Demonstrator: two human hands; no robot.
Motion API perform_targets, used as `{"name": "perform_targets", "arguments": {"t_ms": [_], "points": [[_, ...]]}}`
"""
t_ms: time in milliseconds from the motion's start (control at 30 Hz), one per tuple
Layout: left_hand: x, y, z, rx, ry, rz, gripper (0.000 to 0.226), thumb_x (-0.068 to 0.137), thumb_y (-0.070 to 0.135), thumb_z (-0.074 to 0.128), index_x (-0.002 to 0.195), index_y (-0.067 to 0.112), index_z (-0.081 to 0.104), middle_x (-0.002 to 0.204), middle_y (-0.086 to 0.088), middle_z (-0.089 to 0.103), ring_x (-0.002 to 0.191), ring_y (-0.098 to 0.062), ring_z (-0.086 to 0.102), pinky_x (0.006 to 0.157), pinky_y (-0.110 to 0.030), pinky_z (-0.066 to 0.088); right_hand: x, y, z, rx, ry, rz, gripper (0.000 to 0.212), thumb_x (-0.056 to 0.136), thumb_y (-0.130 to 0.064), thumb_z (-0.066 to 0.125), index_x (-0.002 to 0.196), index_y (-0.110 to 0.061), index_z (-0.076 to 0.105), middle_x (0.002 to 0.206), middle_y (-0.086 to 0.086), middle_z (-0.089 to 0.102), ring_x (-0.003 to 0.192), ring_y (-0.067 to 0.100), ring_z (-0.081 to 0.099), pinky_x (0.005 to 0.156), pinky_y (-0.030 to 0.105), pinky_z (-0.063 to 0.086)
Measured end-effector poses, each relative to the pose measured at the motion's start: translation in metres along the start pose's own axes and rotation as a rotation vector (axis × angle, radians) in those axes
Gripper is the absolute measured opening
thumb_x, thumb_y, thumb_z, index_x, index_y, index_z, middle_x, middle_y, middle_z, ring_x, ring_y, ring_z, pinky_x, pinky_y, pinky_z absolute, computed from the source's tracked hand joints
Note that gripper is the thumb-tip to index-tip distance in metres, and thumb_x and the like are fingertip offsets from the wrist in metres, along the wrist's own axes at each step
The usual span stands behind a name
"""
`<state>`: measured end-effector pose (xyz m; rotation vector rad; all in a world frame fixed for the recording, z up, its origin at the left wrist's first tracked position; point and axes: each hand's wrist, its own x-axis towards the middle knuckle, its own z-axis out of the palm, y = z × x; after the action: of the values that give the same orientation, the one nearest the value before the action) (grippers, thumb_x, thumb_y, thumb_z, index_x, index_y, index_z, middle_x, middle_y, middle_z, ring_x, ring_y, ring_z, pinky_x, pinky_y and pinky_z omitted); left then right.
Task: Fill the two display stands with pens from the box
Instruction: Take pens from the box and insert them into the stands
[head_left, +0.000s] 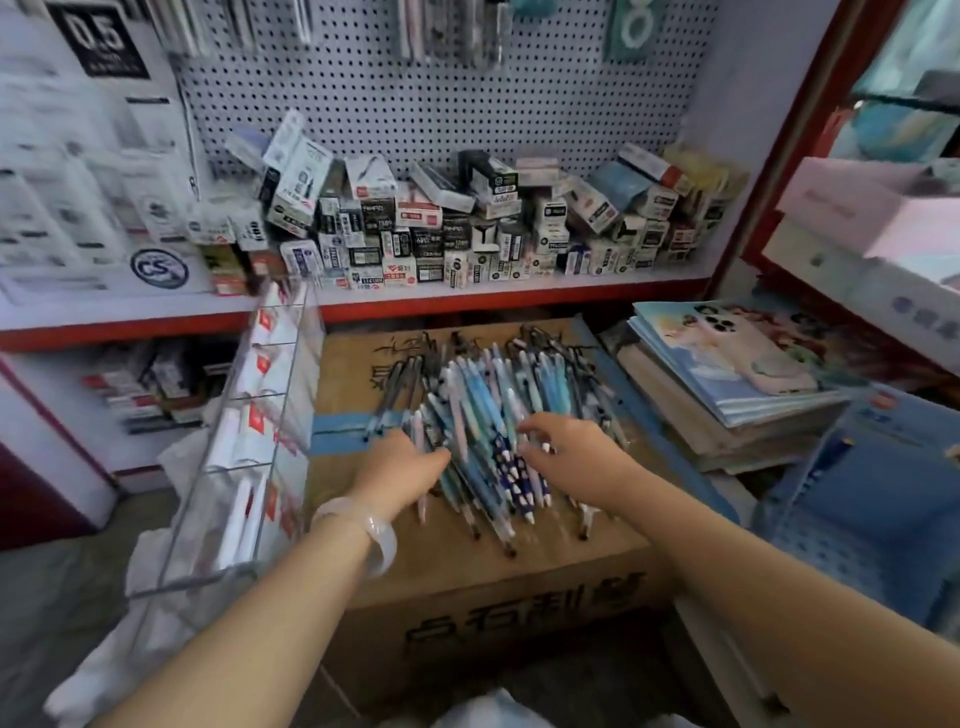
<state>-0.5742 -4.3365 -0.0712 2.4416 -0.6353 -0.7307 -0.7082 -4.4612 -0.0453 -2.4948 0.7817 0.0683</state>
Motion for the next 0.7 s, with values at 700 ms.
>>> {"name": "perform_targets", "arguments": {"t_ms": [700], "points": [[0.062,0.014,0.024,0.031,0.029,-0.128,0.027,0.089,0.017,0.058,0.069,0.013,0.041,0.067,-0.003,0.043,0.053,-0.013,0.043,0.043,-0.022,0.031,0.004,0.054,0.001,0.131,0.089,0.037,0.033,0.100,-0.028,0.041,0.131,-0.020,0.050,0.122,-0.002,0.059,0.094,0.013,0.060,0.069,0.017,0.047]]}}
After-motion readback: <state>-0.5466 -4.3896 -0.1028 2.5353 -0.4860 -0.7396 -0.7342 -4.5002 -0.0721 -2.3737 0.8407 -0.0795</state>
